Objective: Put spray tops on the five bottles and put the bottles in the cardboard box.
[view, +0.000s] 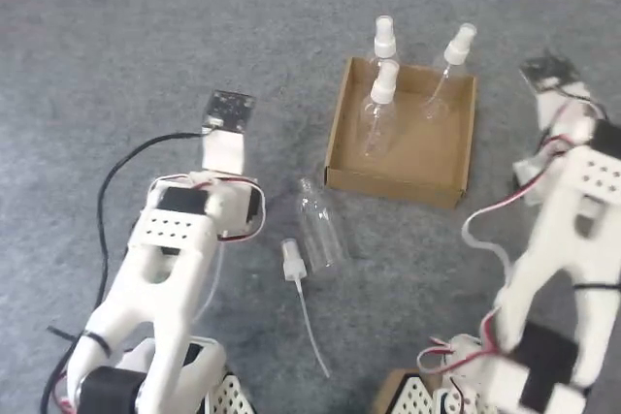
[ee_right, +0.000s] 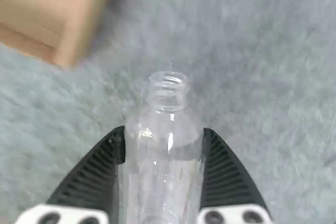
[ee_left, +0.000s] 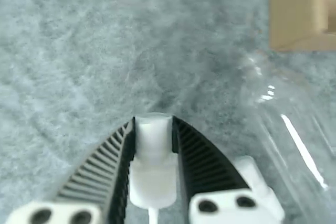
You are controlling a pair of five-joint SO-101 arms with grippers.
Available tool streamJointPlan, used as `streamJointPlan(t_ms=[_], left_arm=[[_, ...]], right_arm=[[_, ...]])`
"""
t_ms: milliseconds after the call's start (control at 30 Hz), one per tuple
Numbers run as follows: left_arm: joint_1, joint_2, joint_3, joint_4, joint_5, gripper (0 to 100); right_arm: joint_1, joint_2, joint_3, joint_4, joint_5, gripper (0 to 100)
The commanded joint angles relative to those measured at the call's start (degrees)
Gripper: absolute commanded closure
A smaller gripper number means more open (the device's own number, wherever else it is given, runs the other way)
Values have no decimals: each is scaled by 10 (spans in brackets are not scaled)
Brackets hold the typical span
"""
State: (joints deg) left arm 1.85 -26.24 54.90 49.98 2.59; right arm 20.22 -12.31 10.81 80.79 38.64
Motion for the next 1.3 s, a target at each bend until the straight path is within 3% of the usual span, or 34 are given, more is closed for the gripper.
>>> streamJointPlan(t_ms=[0, 100, 333, 500, 667, 833, 1167, 1267], left_arm=[[-59, -25, -51, 4, 7, 987], [-84, -25, -74, 13, 5, 987], [-87, -53, -204, 131, 5, 987], [-87, -164, -302, 210, 5, 987], [-98, -254, -393, 249, 5, 987], [-101, -285, -424, 218, 14, 987], [-98, -282, -422, 109, 182, 987], [-98, -285, -422, 92, 215, 987]], right_arm=[[-115, -115, -27, 32, -78, 992], [-207, -160, -27, 46, -127, 992], [-451, -192, -27, 39, -233, 992], [-582, -164, -1, -48, -299, 992], [-637, -174, 130, -230, -309, 992], [-678, -201, 265, -380, -309, 992], [-734, -272, 339, -402, -305, 991], [-747, -309, 386, -462, -305, 992]])
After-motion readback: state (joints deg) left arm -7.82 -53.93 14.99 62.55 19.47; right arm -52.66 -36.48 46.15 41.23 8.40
